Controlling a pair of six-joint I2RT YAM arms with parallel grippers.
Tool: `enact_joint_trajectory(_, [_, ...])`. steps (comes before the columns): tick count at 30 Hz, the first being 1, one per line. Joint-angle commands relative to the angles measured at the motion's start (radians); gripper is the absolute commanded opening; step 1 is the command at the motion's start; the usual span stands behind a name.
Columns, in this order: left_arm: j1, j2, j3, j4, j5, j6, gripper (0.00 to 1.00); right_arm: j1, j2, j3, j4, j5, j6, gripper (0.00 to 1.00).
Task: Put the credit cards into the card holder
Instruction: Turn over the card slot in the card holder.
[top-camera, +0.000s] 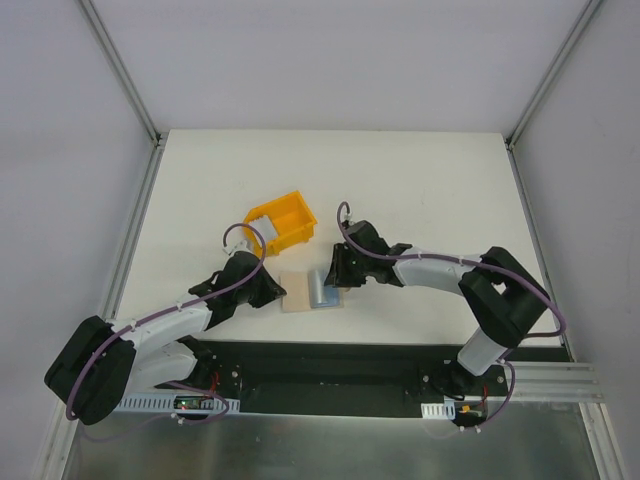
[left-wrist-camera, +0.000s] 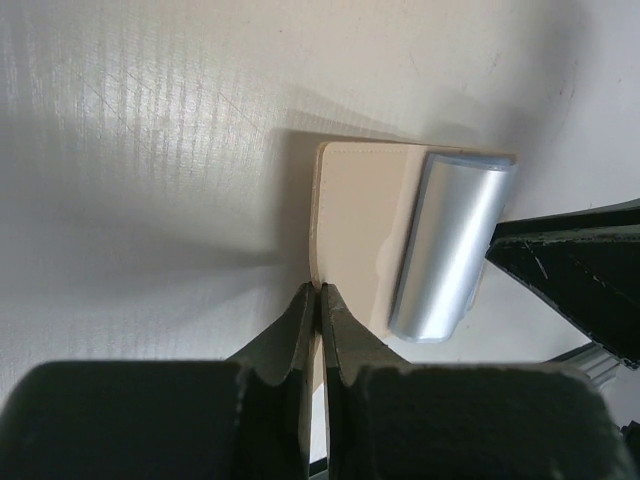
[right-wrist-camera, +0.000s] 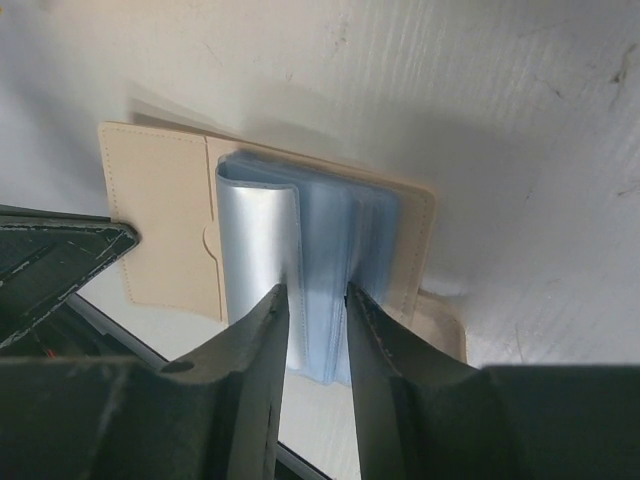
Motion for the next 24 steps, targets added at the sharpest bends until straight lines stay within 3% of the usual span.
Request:
enact_joint_trajectory(1, [0.009, 0.003, -0.005, -0.008, -0.018, -0.006, 0.00, 0.021, 0.009, 0.046, -0.004, -0.013, -0.004, 0.30])
enact_joint_trajectory(4, [0.009, 0.008, -0.004, -0.008, -0.018, -0.008, 0.00, 0.035, 0.001, 0.070, -0.044, 0.018, -0.032, 0.23])
enact_joint_trajectory(10, [0.009, 0.028, 0.004, -0.008, -0.017, -0.003, 0.00, 0.053, 0.013, 0.115, -0.079, 0.027, -0.055, 0.20])
enact_joint_trajectory(24, [0.010, 0.075, -0.010, 0.024, 0.000, -0.017, 0.00, 0.067, 0.122, 0.194, 0.057, -0.197, -0.023, 0.27])
